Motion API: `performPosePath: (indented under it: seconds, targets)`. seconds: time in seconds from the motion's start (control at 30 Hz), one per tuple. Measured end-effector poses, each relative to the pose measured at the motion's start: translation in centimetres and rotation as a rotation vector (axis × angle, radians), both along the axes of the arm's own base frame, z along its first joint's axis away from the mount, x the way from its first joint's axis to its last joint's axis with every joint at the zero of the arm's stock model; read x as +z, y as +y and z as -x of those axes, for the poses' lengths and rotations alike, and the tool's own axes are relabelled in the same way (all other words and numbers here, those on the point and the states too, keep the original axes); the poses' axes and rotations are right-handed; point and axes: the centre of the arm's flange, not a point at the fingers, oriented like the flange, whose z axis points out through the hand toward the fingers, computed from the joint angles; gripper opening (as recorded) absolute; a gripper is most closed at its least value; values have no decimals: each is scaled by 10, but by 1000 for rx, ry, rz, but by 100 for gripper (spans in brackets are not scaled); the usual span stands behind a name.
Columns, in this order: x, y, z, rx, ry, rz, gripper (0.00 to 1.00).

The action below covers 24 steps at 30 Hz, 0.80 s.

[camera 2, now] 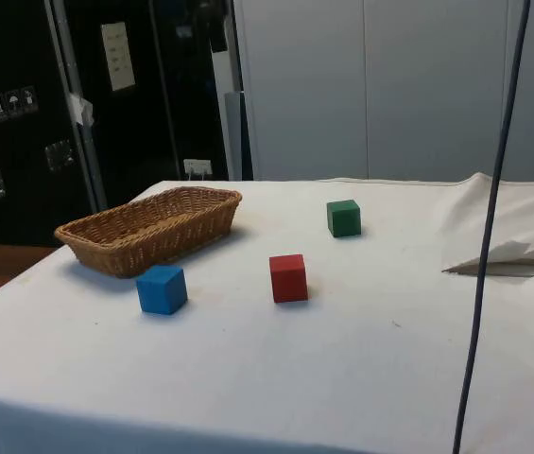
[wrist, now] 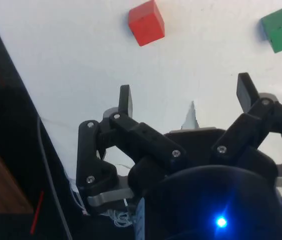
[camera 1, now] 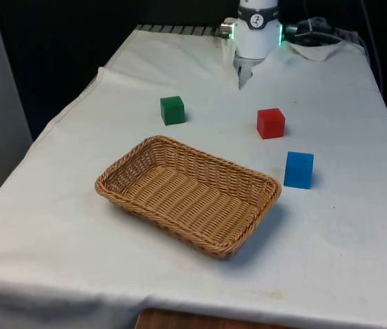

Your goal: Pick up exactly two blocks and place them into the basket.

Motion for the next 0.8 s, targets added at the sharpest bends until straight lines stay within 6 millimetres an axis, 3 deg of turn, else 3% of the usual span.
performPosePath:
  seconds: [0.37, 0.8]
  targets:
    - [-19, 39, -16, 1, -14, 15, 100]
    - [-61, 64, -42, -14, -21, 35, 100]
